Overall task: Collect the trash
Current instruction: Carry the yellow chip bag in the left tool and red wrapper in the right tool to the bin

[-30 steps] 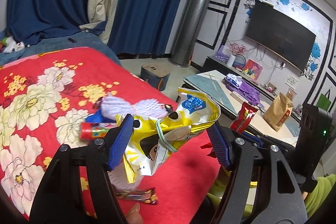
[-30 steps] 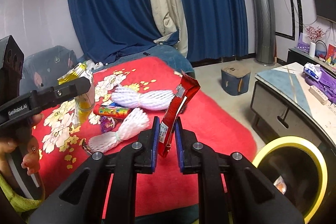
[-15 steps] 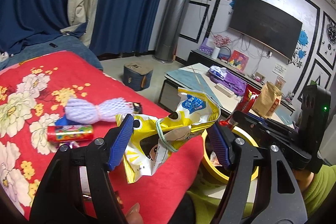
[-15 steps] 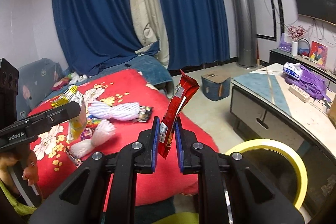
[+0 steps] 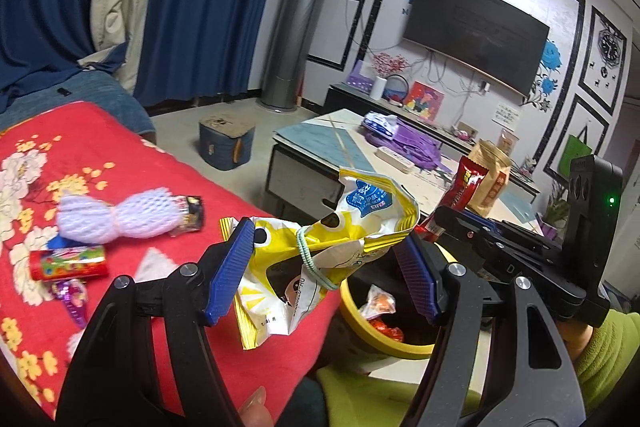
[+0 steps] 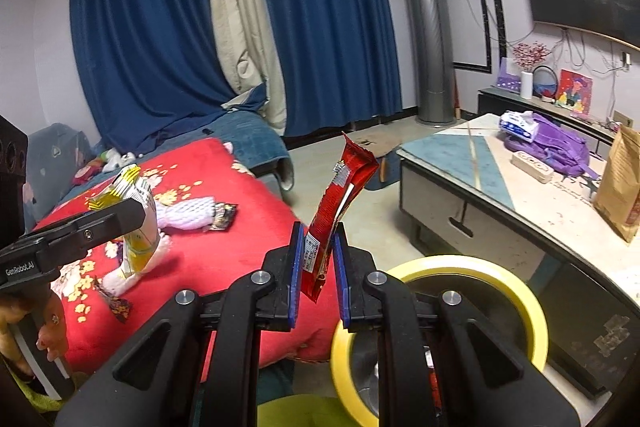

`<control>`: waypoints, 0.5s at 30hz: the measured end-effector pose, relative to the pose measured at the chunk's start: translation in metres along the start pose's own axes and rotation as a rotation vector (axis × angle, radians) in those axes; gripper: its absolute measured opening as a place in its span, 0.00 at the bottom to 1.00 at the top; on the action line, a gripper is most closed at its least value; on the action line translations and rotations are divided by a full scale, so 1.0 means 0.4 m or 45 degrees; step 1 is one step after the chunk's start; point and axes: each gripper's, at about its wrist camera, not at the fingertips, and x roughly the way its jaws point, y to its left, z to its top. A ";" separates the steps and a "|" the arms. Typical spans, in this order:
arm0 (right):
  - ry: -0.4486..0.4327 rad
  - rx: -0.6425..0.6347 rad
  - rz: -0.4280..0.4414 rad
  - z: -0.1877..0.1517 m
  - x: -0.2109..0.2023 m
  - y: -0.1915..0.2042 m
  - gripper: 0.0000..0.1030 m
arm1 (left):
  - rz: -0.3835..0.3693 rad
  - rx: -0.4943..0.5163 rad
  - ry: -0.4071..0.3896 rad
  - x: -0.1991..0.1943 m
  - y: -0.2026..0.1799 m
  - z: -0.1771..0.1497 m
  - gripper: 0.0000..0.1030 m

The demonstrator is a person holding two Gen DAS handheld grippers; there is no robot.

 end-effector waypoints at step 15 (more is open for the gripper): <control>-0.003 0.117 -0.167 -0.030 -0.035 -0.143 0.14 | -0.134 0.078 0.071 0.105 -0.109 -0.015 0.60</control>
